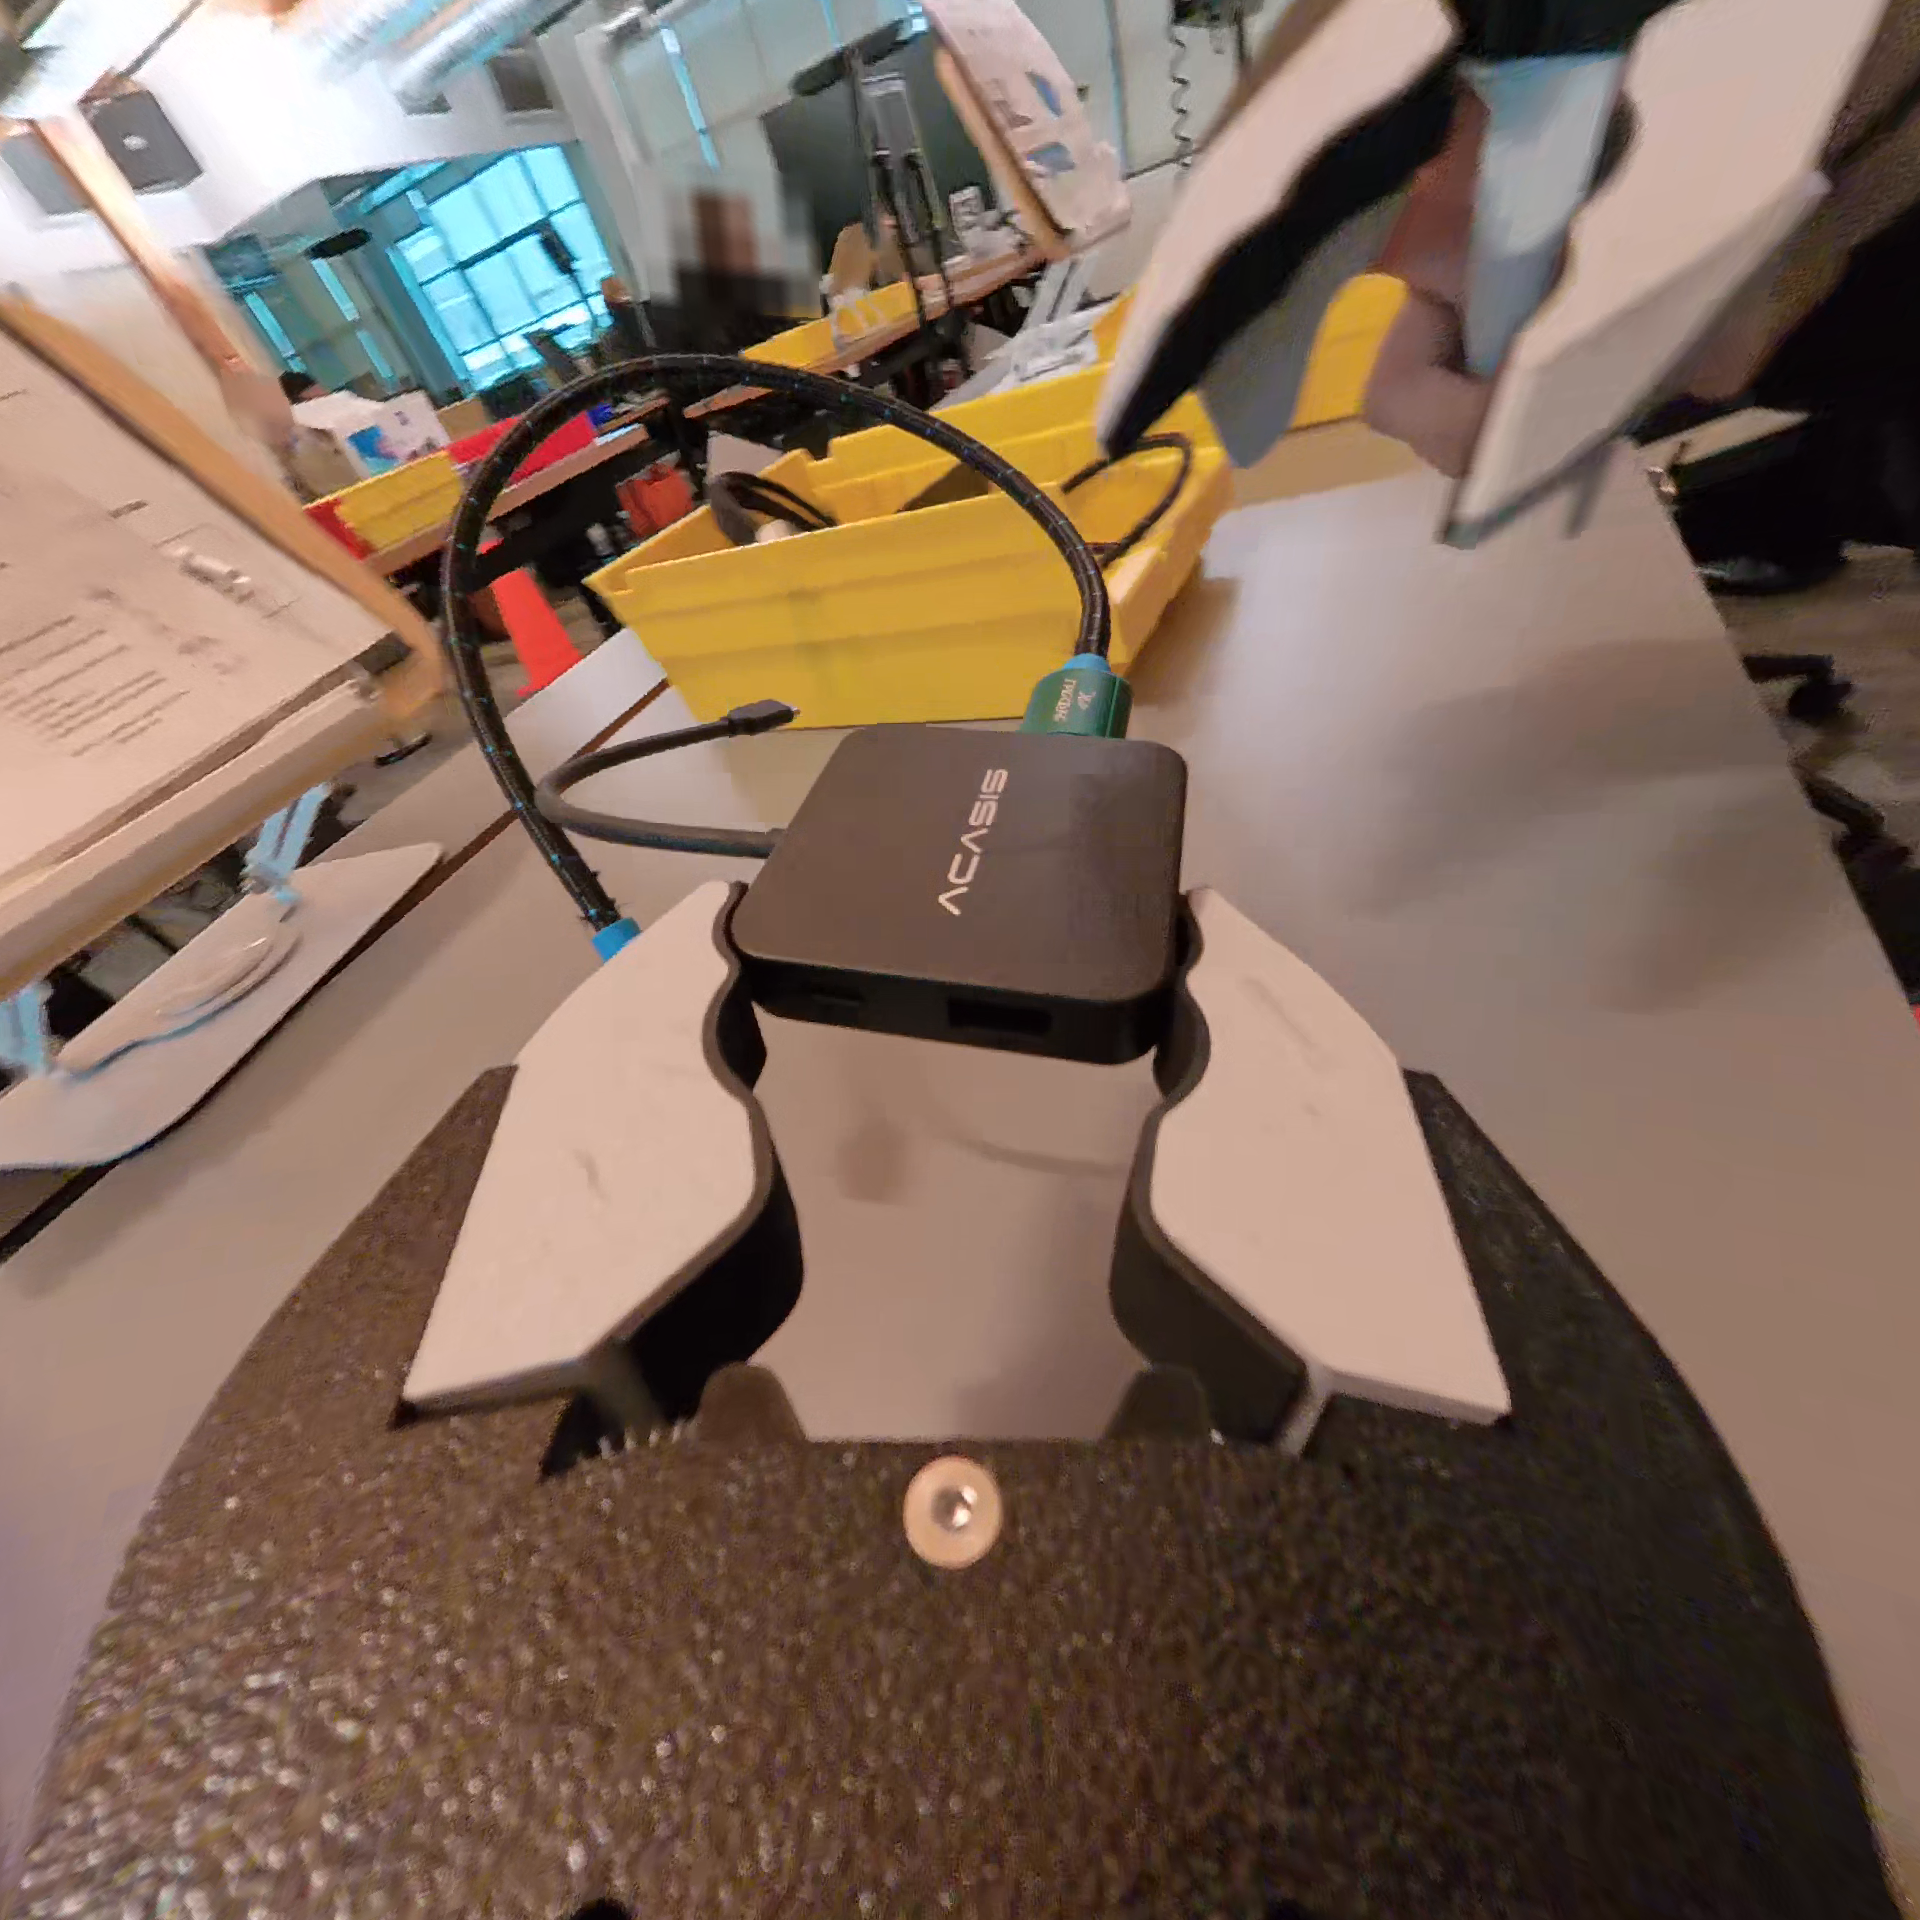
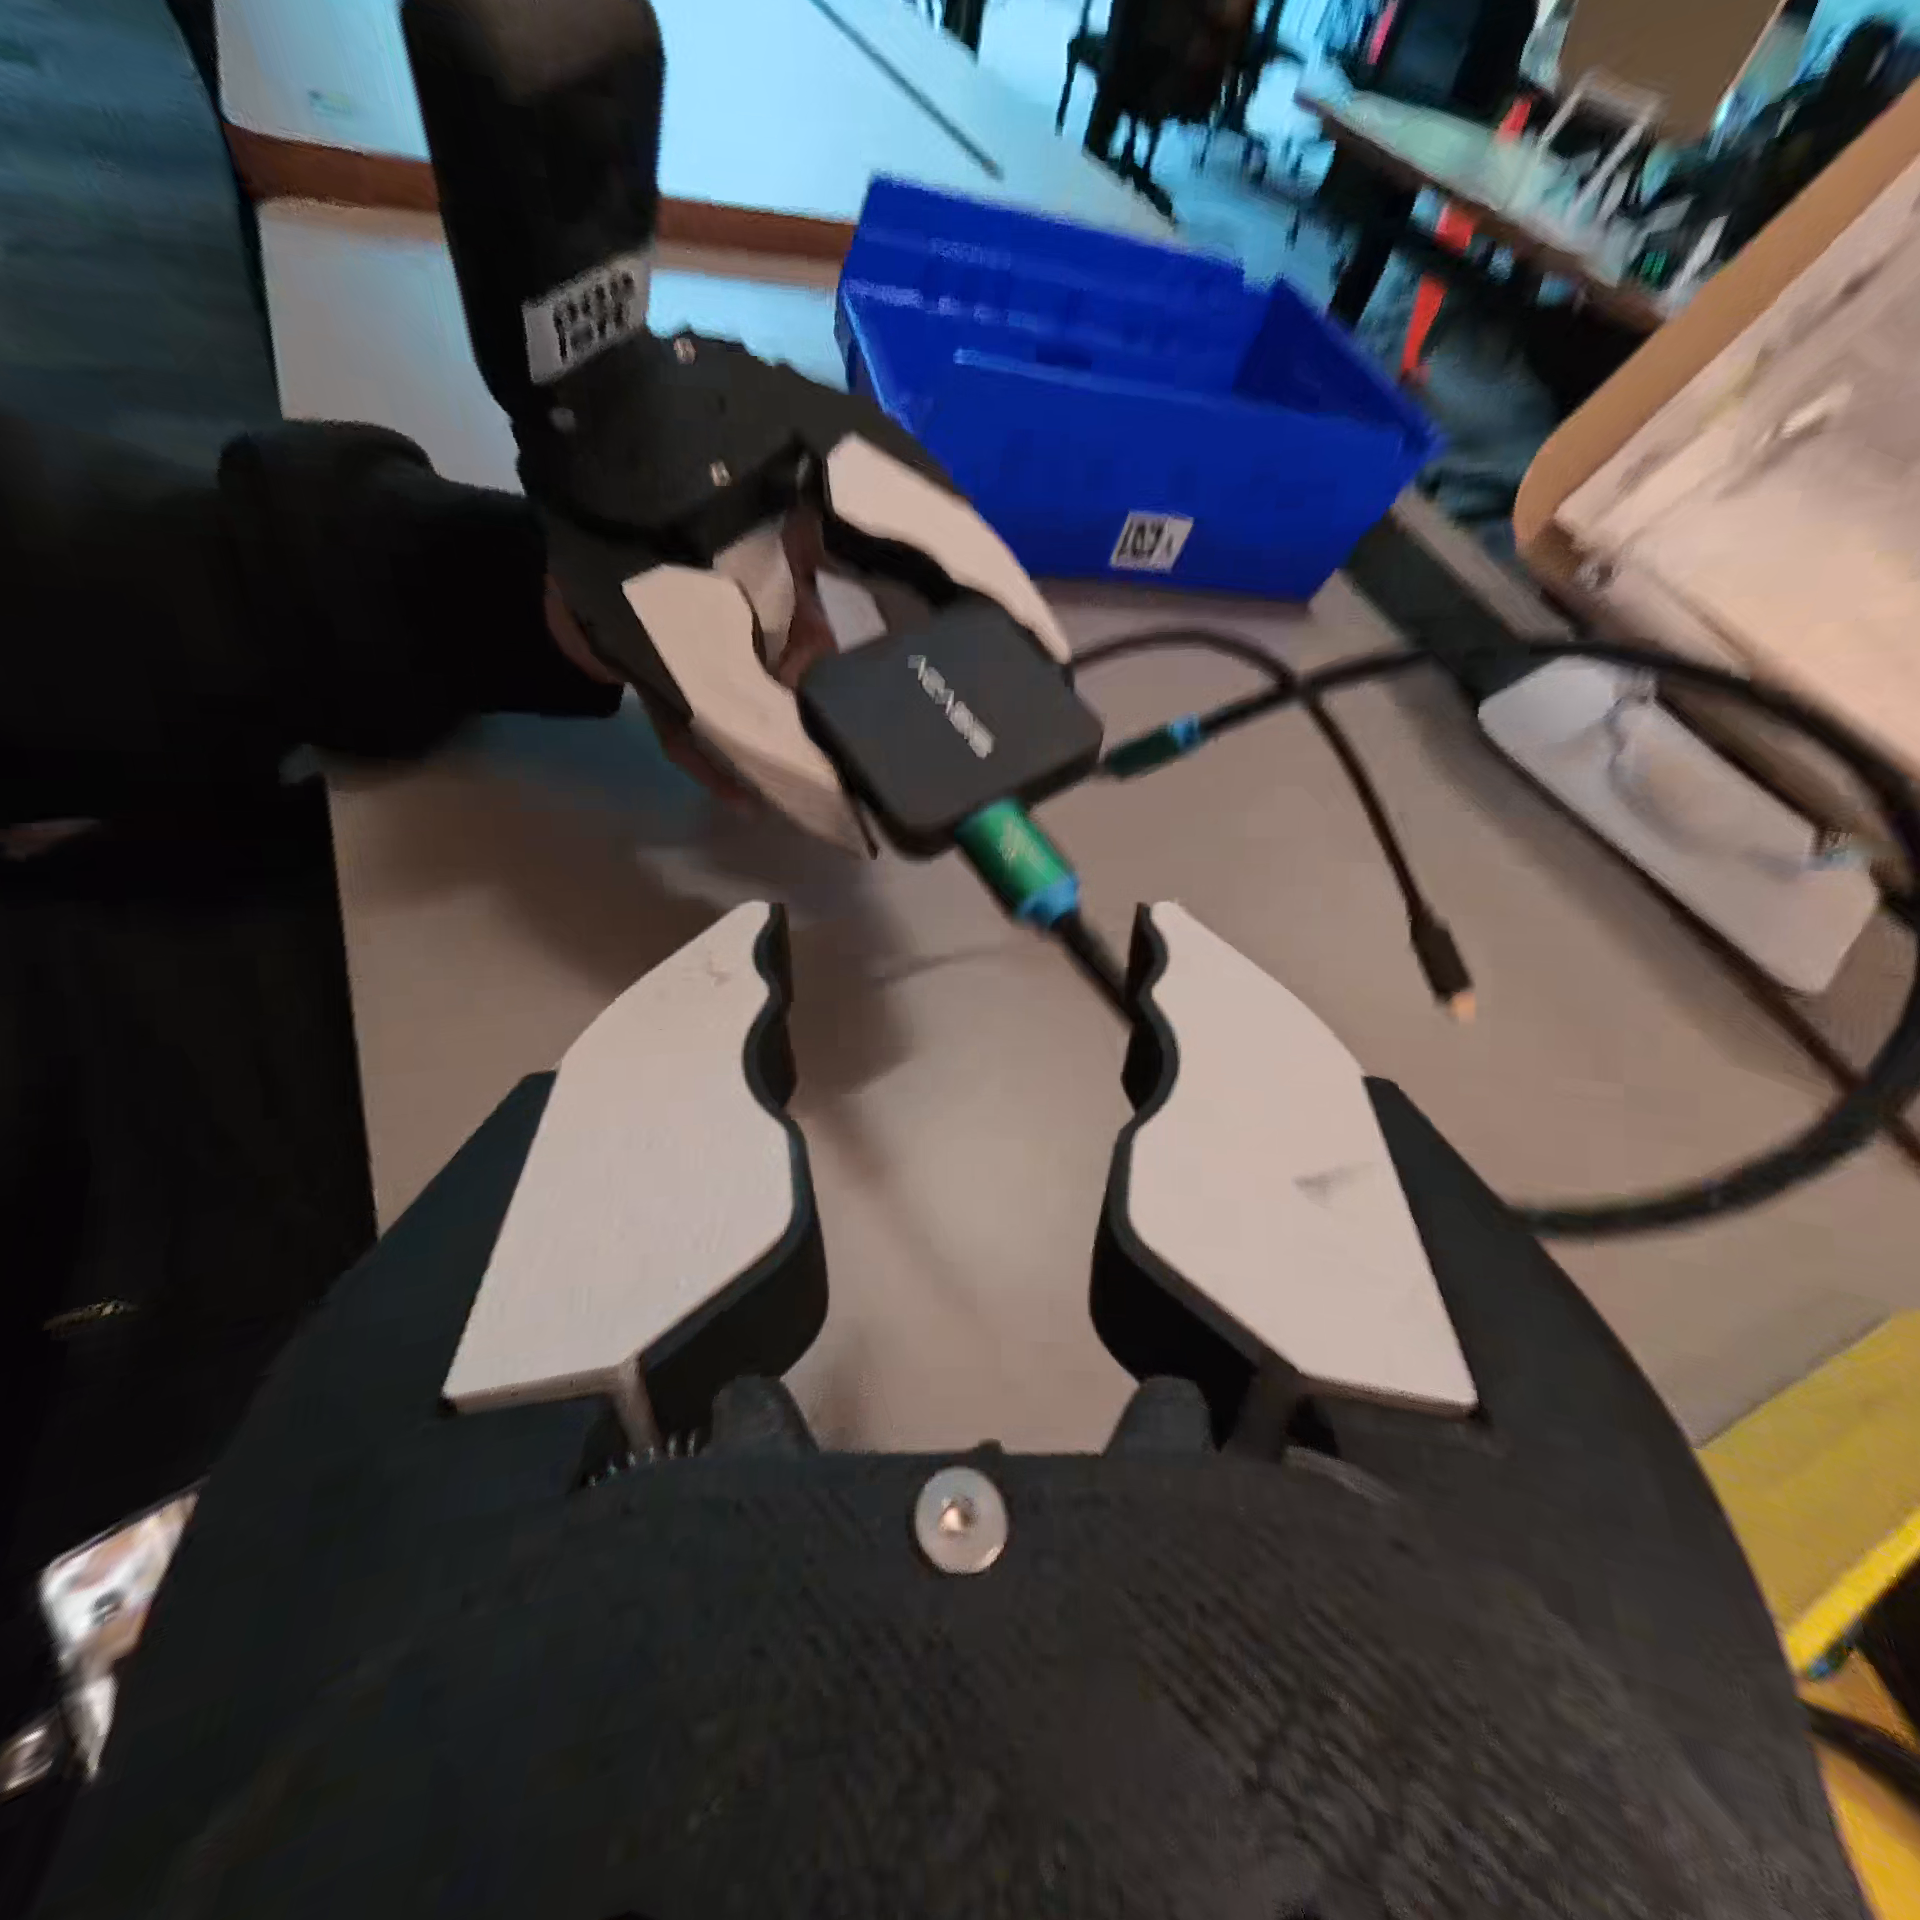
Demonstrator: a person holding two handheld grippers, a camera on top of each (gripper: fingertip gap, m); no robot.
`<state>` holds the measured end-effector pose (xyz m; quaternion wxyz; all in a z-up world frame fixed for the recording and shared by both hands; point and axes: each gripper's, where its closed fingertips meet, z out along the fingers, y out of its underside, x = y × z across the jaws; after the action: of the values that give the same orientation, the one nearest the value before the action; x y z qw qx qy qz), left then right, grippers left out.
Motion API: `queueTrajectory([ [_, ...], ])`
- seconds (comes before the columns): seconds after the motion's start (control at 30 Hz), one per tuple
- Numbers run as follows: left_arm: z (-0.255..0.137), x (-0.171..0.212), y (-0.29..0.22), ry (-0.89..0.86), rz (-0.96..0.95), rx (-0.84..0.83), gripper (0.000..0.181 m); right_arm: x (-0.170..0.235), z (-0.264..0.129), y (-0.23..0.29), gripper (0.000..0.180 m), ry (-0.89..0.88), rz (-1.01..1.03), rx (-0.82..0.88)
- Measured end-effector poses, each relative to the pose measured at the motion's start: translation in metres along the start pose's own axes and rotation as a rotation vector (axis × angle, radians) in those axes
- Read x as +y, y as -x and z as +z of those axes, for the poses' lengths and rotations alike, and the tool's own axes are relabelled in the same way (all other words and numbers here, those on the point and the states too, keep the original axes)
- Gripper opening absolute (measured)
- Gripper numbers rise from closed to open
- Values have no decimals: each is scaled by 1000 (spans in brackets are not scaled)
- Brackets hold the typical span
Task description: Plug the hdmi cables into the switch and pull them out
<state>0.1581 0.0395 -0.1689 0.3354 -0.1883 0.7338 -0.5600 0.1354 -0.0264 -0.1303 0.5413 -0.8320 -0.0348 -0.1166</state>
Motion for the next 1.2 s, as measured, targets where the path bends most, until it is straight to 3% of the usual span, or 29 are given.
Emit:
queueTrajectory([
  [0.07,3,-3,-13,-13,26,61,75,-3,2,5,57,-33,-35,-25],
  [0.23,8,-3,-36,-15,84,168,75,31,11,18,49,129,-133,-104],
  [0.47,6,-12,-45,-80,93,223,75,26,14,25,29,46,-88,-169],
  [0.97,1,-8,-45,-90,61,237,75,20,23,33,20,-65,-36,-292],
  [1.2,-4,-9,-54,-76,50,312,74,23,19,42,21,41,-18,-323],
])
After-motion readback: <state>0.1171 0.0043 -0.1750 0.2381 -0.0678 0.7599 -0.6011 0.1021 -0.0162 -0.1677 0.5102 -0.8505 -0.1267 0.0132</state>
